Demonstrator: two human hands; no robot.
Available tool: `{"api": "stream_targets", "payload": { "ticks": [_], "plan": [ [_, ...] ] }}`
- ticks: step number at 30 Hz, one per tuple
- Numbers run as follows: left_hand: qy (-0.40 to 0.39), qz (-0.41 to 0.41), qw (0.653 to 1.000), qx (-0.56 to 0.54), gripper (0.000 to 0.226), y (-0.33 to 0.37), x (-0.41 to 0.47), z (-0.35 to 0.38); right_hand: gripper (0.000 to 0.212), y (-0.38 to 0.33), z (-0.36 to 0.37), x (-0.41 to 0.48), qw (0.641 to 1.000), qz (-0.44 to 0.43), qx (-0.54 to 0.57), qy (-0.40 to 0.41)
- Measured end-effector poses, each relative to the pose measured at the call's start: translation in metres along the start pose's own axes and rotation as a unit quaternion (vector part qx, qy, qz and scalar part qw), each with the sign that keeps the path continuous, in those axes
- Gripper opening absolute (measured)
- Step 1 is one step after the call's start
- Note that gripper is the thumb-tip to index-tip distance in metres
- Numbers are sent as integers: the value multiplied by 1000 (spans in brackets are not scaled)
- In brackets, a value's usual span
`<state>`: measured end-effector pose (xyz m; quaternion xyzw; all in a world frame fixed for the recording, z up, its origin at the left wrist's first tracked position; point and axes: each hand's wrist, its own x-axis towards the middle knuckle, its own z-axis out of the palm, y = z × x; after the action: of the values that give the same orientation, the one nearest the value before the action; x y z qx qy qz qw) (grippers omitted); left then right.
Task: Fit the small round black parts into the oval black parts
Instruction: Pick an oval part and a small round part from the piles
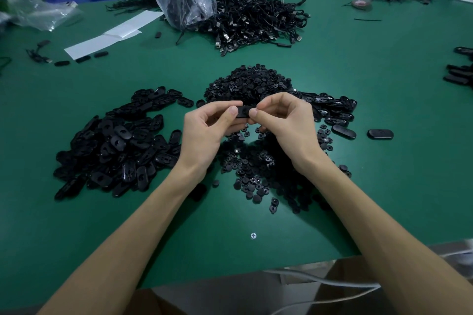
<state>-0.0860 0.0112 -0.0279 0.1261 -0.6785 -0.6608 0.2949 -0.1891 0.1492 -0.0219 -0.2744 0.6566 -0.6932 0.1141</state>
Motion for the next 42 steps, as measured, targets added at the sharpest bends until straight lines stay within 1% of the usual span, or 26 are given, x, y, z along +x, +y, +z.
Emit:
{"api": "stream_targets", "payload": {
  "ticks": [8,13,21,26,31,35,39,42],
  "plan": [
    [0,48,996,78,17,-1,-2,2,16,0,2,-2,999,-15,-48,-13],
    [11,48,995,90,18,0,0,0,15,-1,0,-2,998,-18,-55,-4],
    [14,72,986,151,18,0,-4,3,18,-2,1,-3,995,-32,-92,7],
    [10,74,985,153,18,2,-8,6,14,-2,4,-7,983,-89,-154,39],
    [19,73,984,162,21,3,-10,10,11,-3,9,-11,960,-160,-219,65],
    [59,74,977,190,22,1,-12,13,12,-3,15,-16,950,-179,-253,43],
    [99,50,979,169,20,0,-8,7,26,-3,20,-19,940,-205,-273,-12],
    [120,33,983,135,17,0,-6,4,38,-4,20,-19,937,-203,-280,-58]
  ]
}}
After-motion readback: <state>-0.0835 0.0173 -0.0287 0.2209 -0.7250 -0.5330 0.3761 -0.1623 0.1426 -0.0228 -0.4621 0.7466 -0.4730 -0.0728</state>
